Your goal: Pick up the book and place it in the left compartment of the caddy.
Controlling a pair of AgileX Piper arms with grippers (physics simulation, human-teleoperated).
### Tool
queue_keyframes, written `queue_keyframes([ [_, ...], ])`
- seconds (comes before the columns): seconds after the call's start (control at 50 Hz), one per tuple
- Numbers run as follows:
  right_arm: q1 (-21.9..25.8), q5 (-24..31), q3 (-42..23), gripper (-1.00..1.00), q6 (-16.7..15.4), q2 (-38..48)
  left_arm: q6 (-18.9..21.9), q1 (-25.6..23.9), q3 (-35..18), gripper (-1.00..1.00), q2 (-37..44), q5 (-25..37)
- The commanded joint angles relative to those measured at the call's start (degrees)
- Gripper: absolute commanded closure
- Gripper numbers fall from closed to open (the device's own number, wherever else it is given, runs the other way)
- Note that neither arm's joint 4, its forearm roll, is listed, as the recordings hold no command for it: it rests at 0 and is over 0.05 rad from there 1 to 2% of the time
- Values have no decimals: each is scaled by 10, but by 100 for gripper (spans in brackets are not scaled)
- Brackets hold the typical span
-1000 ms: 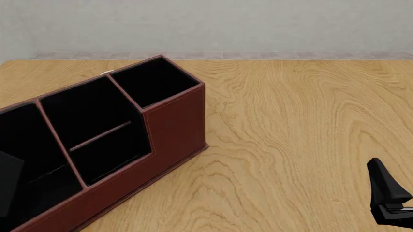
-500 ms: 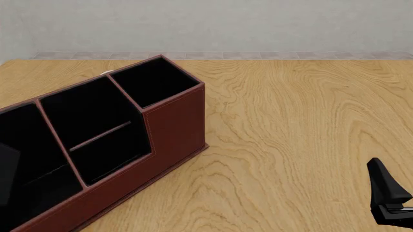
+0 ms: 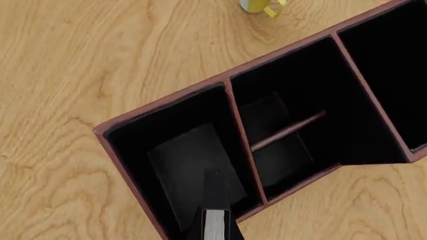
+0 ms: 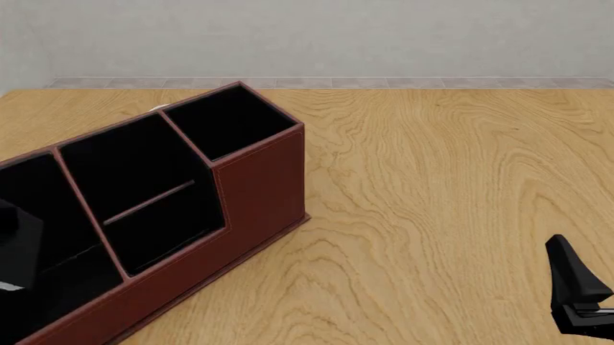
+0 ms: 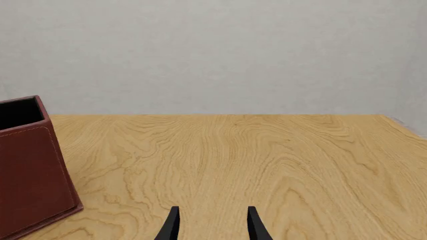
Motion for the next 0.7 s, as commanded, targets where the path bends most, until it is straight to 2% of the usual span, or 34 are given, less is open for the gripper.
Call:
queue_keyframes([
  [0.02, 0, 0, 2, -100, 0, -2, 11, 16, 17, 100, 21, -38],
  [0.7, 0, 0, 2, -100, 0, -2, 14, 35, 60, 100, 61, -103],
])
